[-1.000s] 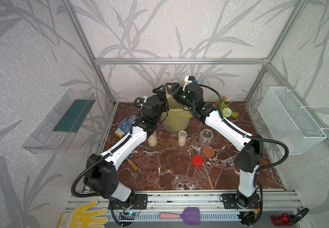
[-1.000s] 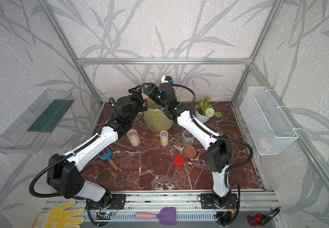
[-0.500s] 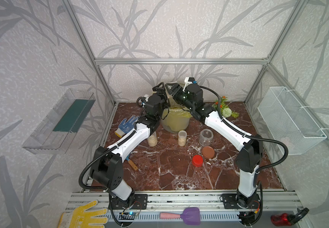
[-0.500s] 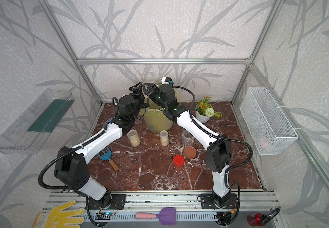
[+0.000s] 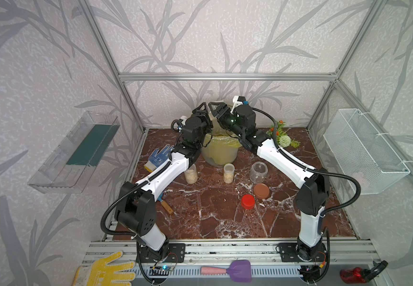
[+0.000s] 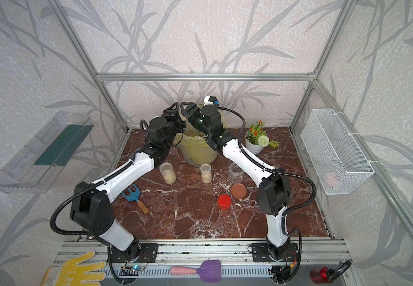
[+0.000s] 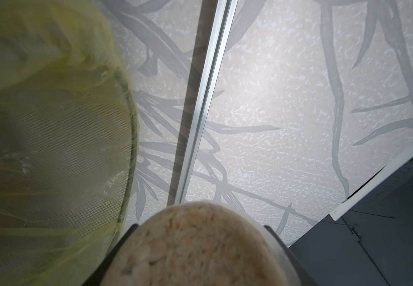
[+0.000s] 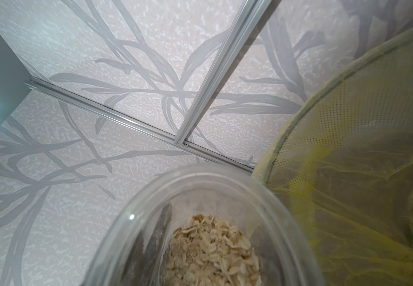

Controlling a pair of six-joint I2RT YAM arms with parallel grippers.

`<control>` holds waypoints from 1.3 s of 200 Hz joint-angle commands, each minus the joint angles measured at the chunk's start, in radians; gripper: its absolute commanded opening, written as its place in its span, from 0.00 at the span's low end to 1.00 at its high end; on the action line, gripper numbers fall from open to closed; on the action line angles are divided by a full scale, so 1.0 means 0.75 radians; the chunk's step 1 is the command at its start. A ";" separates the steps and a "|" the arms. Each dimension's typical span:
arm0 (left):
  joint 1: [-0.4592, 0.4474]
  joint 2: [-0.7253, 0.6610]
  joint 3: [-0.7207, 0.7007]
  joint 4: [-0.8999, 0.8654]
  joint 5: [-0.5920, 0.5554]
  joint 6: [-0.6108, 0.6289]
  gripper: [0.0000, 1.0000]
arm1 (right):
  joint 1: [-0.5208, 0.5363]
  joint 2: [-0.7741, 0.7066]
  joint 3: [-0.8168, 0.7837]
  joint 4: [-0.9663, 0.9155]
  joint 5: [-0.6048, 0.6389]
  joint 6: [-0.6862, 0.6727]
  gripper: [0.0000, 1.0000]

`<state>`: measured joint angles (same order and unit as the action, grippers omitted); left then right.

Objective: Empty expired oatmeal from jars
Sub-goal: Pour the expired oatmeal into the trash bin.

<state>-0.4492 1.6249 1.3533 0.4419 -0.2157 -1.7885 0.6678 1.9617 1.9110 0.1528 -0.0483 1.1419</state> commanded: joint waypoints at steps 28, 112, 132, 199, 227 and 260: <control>0.003 0.032 0.029 0.040 0.040 0.019 0.41 | 0.034 0.039 0.056 0.010 -0.148 0.001 0.13; 0.019 0.069 0.089 0.046 0.061 0.054 0.31 | 0.036 -0.140 -0.105 -0.175 -0.114 -0.059 0.80; 0.023 0.098 0.124 0.044 0.071 0.063 0.30 | 0.037 -0.193 -0.189 -0.151 -0.087 -0.044 0.84; 0.059 0.131 0.170 0.004 0.125 0.140 0.28 | 0.028 -0.365 -0.330 -0.220 -0.072 -0.082 0.88; 0.094 0.069 0.127 -0.099 0.178 0.247 0.27 | -0.009 -0.530 -0.479 -0.233 -0.018 -0.136 0.88; 0.159 0.022 0.131 -0.257 0.285 0.426 0.27 | -0.076 -0.720 -0.626 -0.293 0.008 -0.197 0.88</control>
<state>-0.3656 1.7138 1.4422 0.3248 -0.0784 -1.5795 0.6441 1.5280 1.4879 -0.0376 -0.0708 1.0515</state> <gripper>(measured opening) 0.666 0.879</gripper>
